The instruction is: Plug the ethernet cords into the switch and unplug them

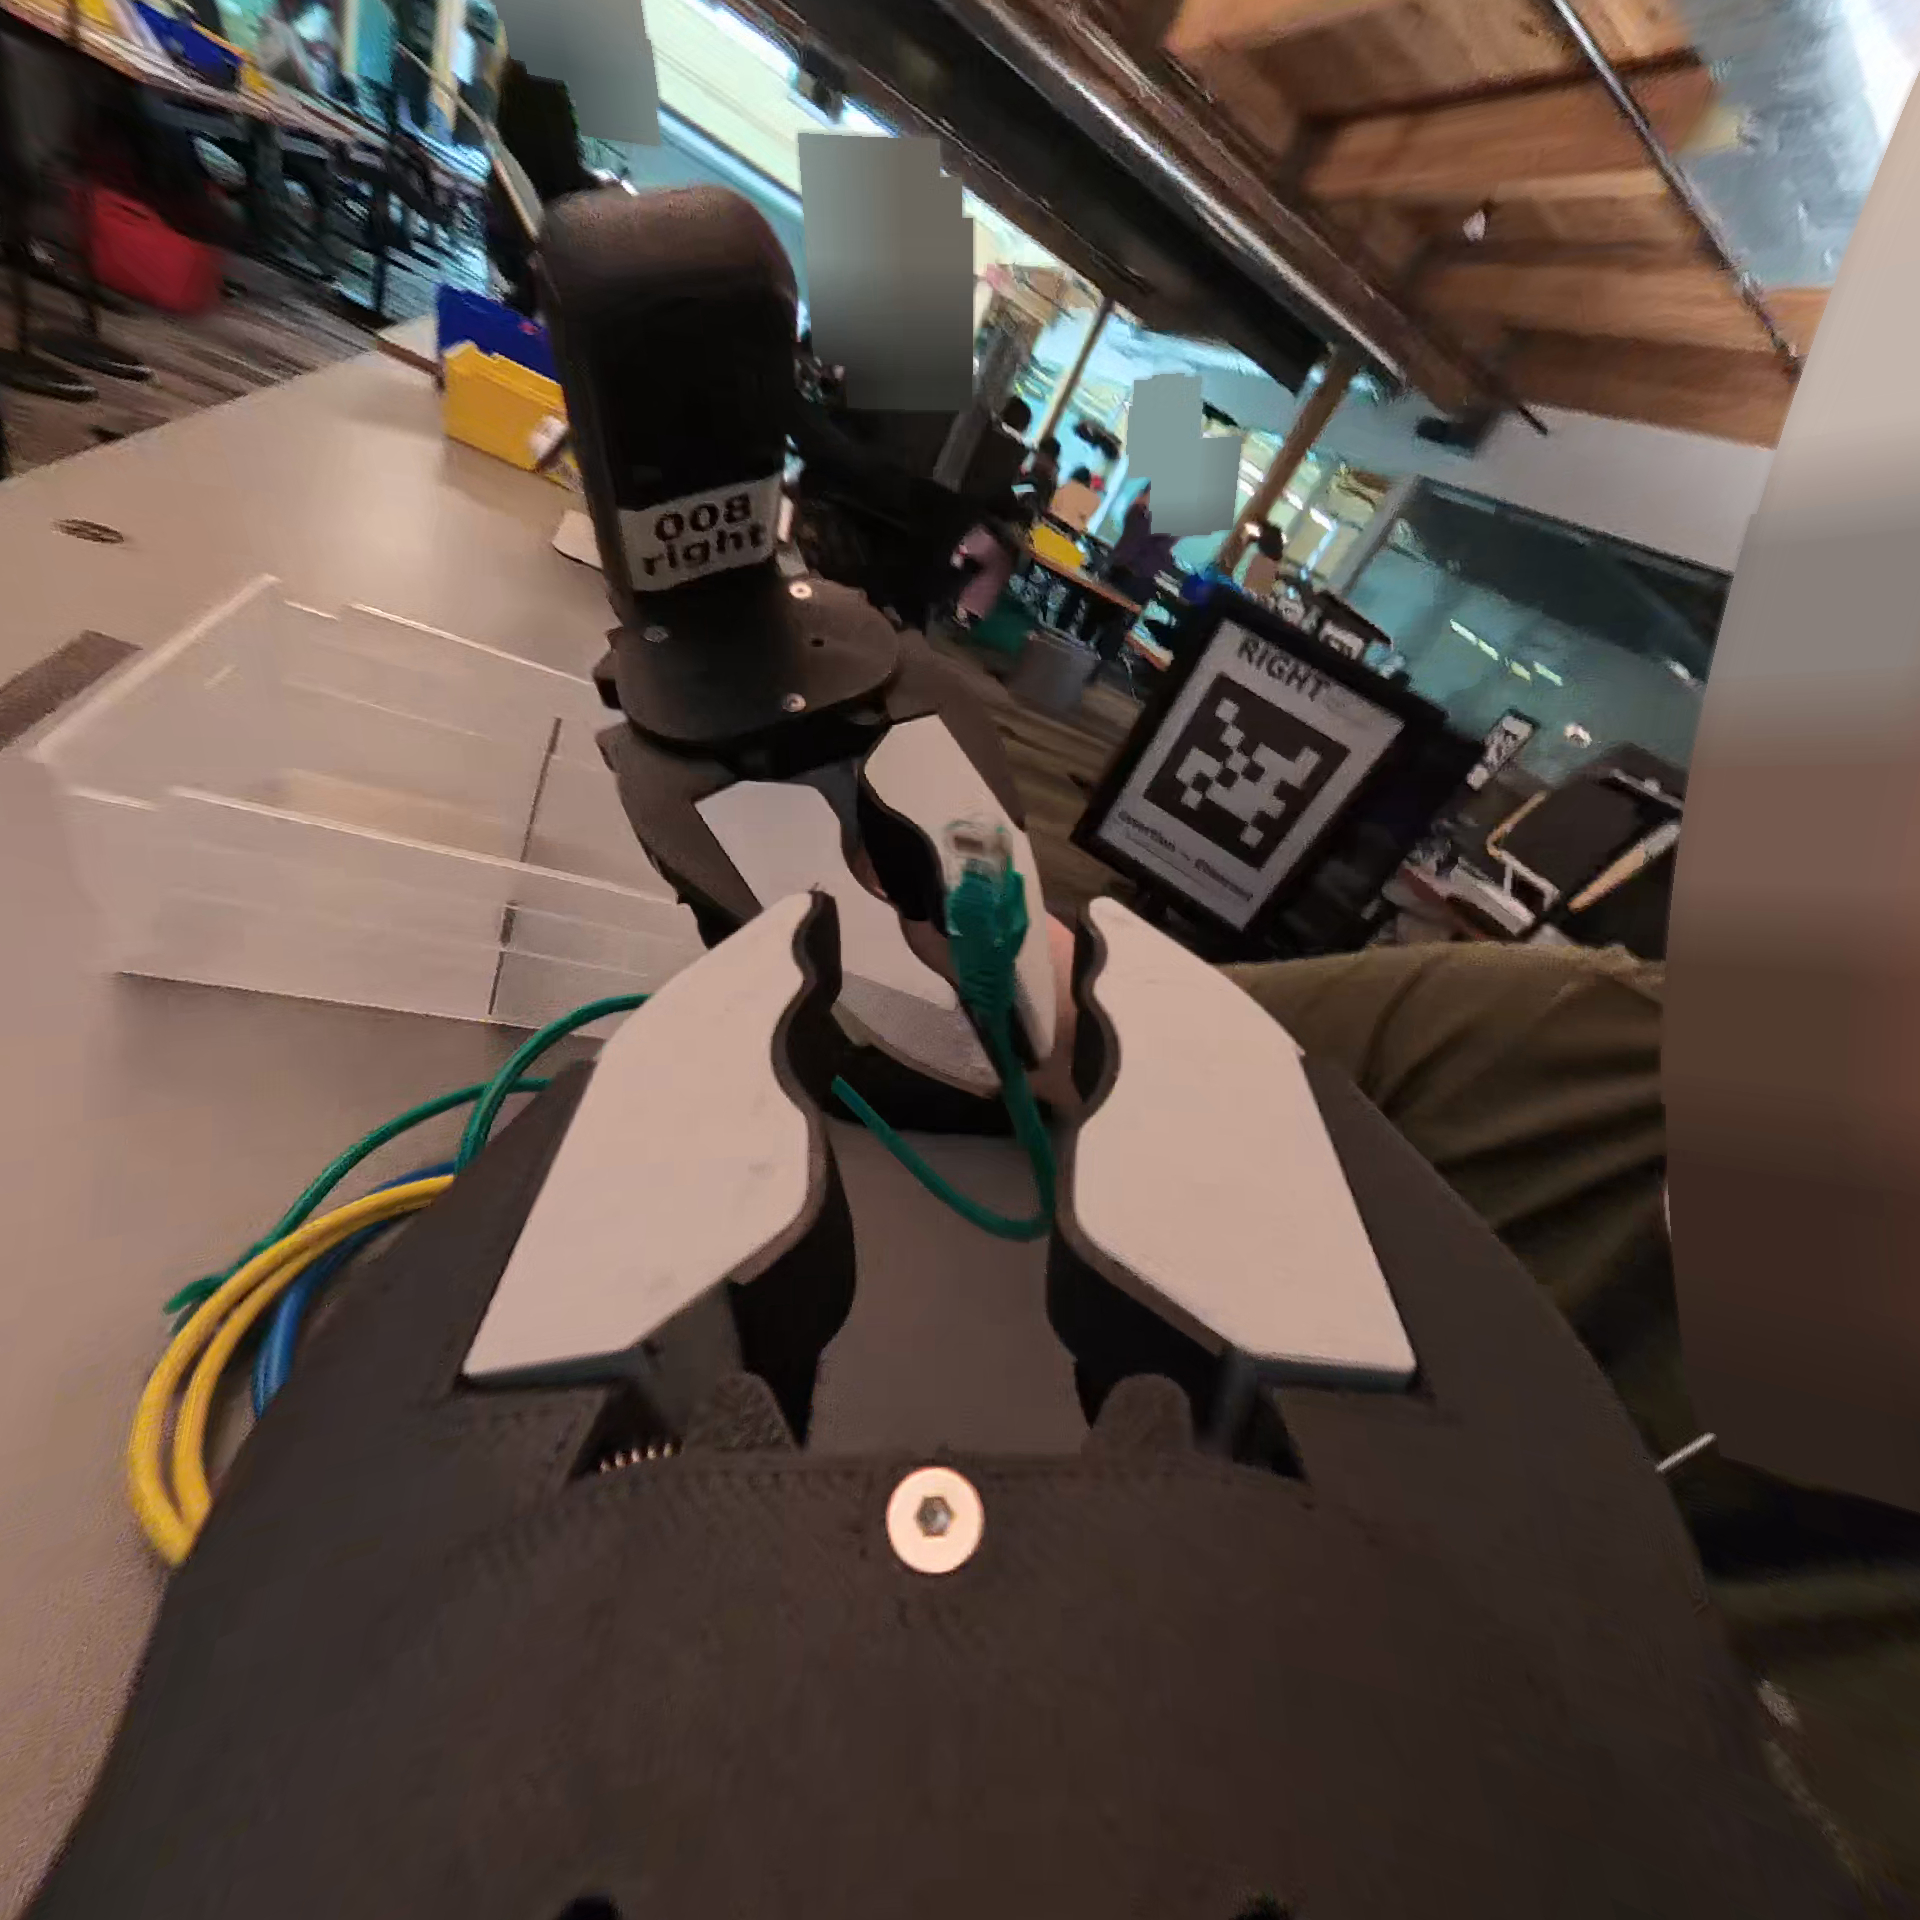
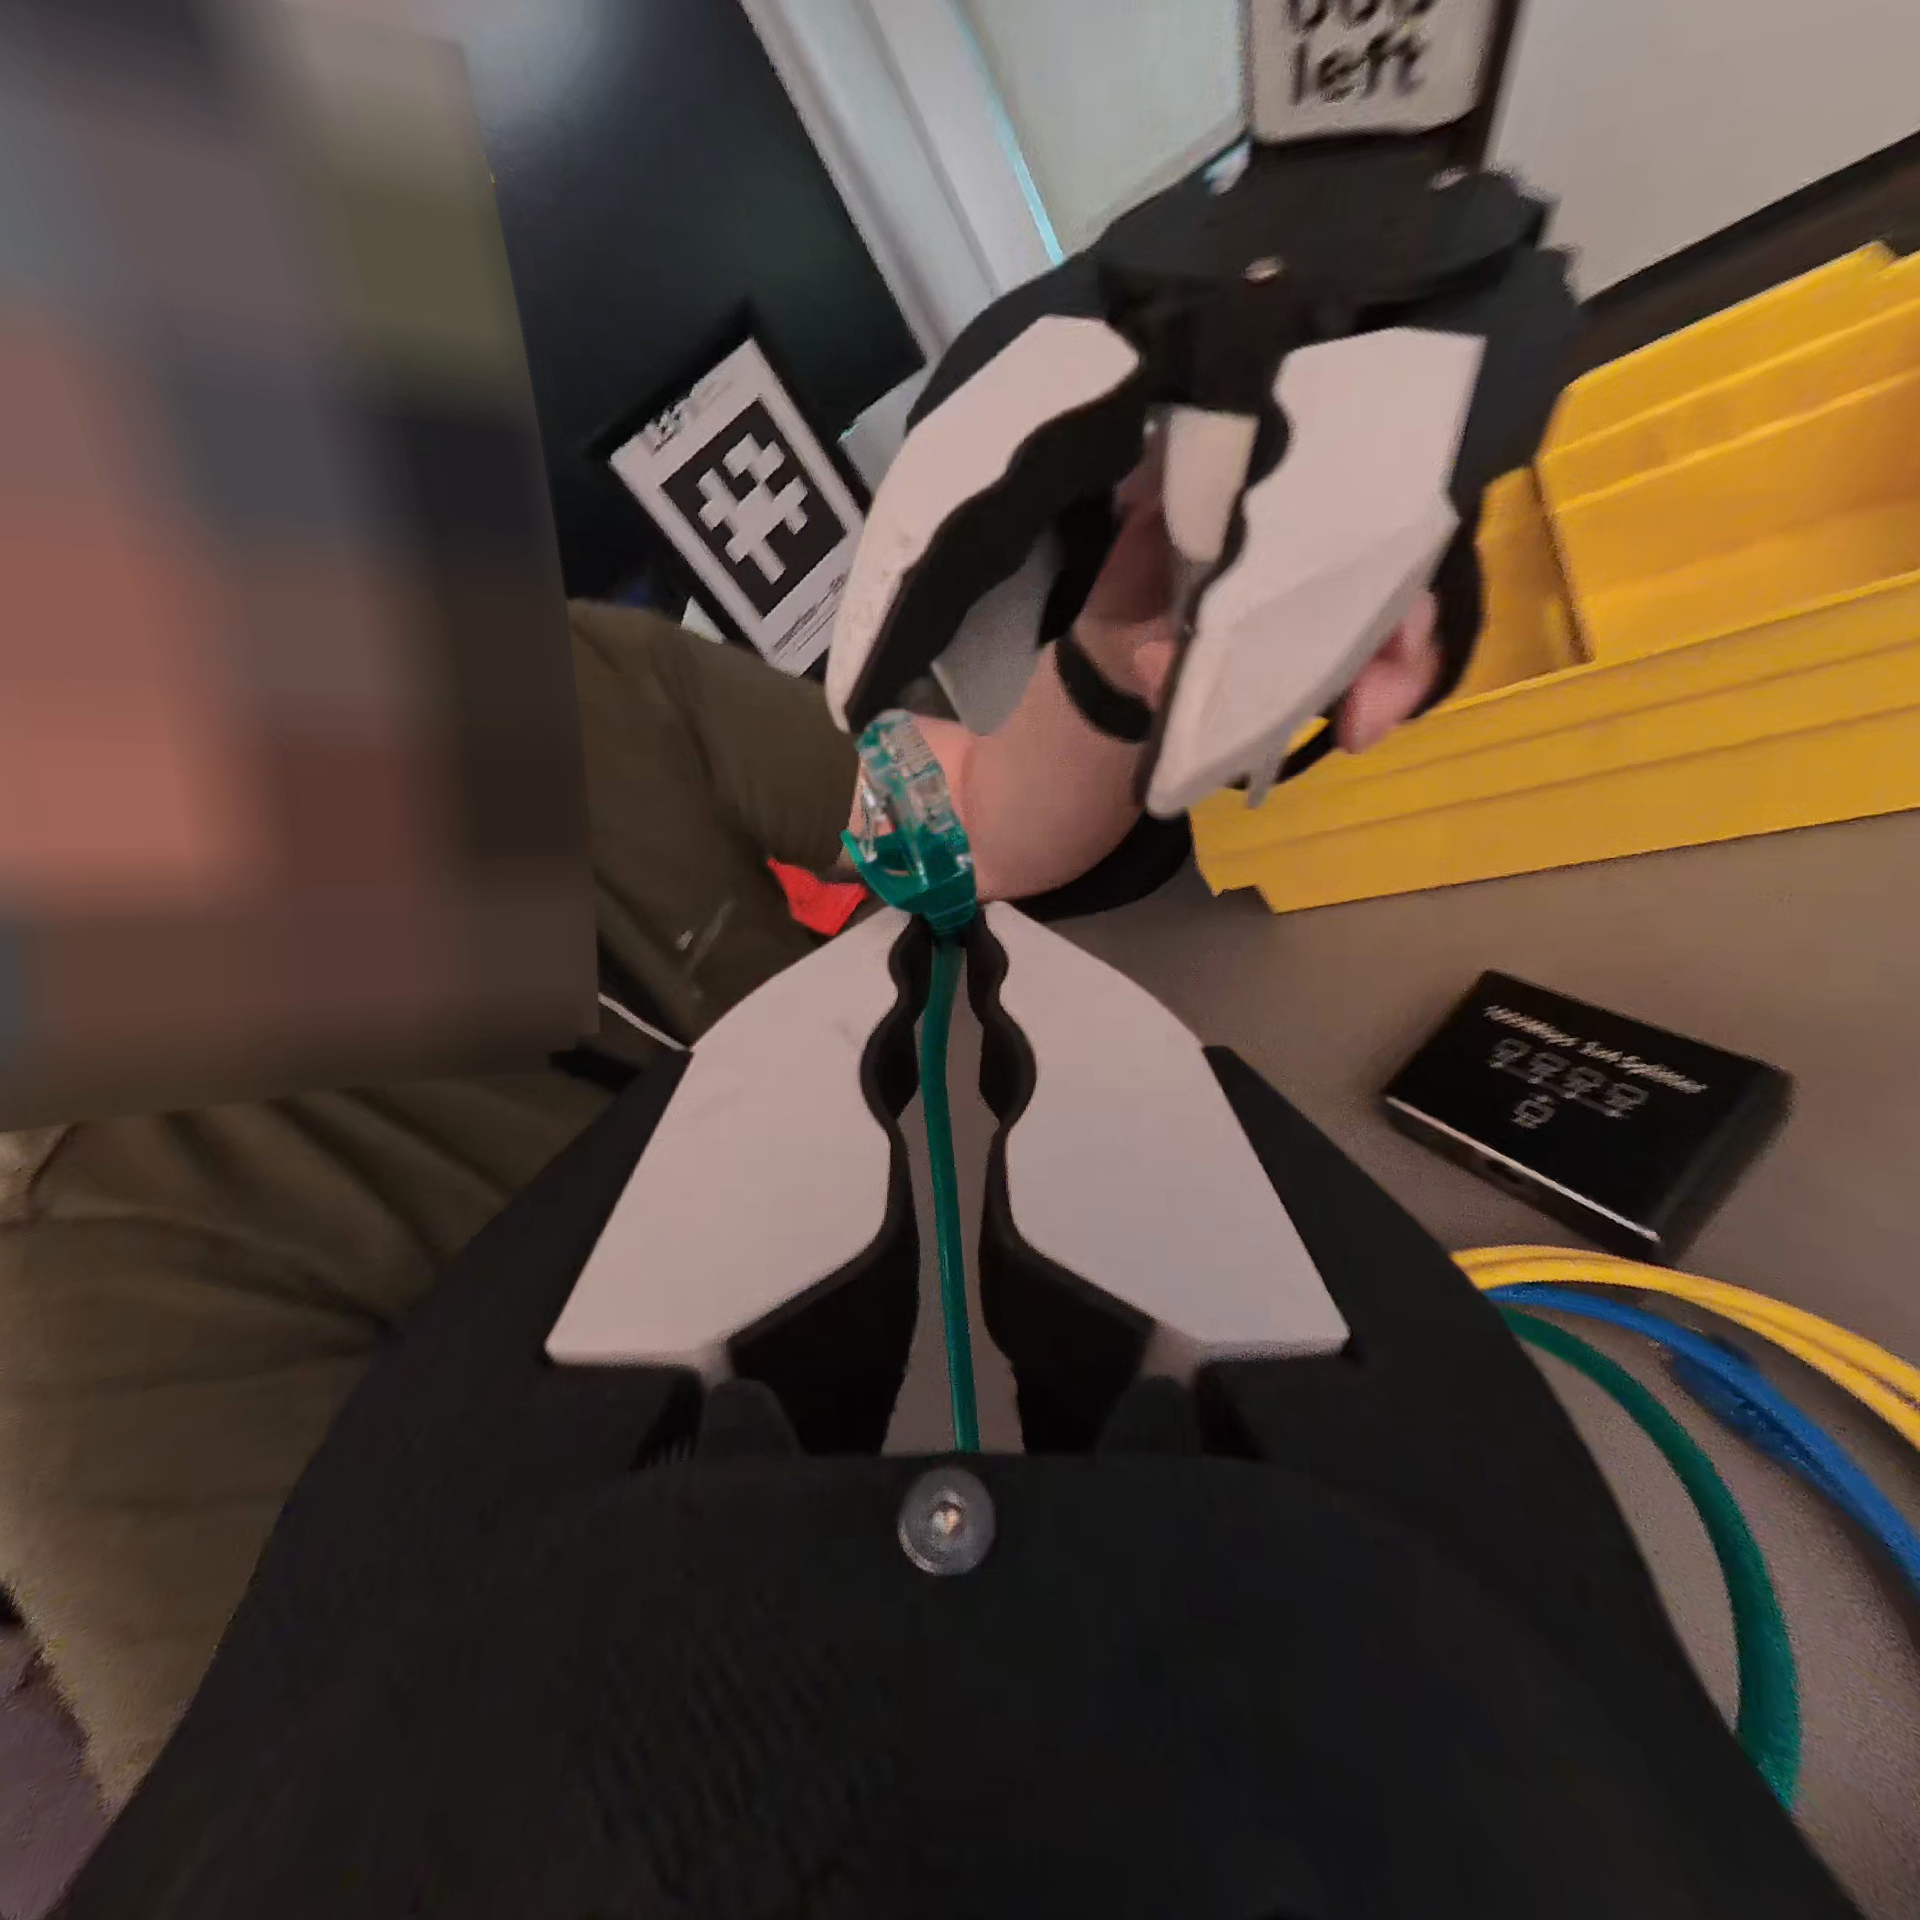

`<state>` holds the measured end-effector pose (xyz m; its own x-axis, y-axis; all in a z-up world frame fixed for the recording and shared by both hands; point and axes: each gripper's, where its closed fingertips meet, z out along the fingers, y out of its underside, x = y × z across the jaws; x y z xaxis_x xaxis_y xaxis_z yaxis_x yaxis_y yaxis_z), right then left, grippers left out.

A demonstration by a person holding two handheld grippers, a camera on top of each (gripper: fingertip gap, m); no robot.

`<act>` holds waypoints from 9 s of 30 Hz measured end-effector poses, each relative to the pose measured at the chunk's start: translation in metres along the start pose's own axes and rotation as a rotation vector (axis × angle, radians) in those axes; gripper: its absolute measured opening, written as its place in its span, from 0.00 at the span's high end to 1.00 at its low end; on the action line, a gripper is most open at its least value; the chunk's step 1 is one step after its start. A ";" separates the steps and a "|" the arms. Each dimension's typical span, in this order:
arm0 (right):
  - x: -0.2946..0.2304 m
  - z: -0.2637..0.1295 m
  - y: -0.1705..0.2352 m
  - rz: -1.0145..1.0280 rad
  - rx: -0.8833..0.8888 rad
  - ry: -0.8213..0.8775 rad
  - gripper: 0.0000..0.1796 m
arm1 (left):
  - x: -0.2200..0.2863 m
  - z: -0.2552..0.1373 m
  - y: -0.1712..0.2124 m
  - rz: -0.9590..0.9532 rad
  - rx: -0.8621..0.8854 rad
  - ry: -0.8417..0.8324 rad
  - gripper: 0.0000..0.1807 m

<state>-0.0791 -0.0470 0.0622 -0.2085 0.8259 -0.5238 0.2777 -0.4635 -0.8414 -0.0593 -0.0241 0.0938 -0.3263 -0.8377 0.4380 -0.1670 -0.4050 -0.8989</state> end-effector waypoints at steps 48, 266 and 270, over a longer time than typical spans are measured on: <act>0.006 -0.039 -0.062 -0.598 0.902 0.599 0.89 | -0.011 -0.015 -0.038 0.091 0.302 -0.147 0.93; 0.048 -0.060 0.183 -0.479 -0.866 0.925 0.78 | 0.039 -0.112 0.195 0.251 -0.409 -1.149 0.58; 0.052 -0.061 0.180 -0.505 -0.987 0.843 0.80 | 0.036 -0.110 0.226 0.205 -0.474 -1.123 0.58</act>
<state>0.0174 -0.0683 -0.1086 0.0406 0.9399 0.3390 0.9555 0.0627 -0.2882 -0.2114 -0.1052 -0.0931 0.5538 -0.8151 -0.1702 -0.6040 -0.2526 -0.7559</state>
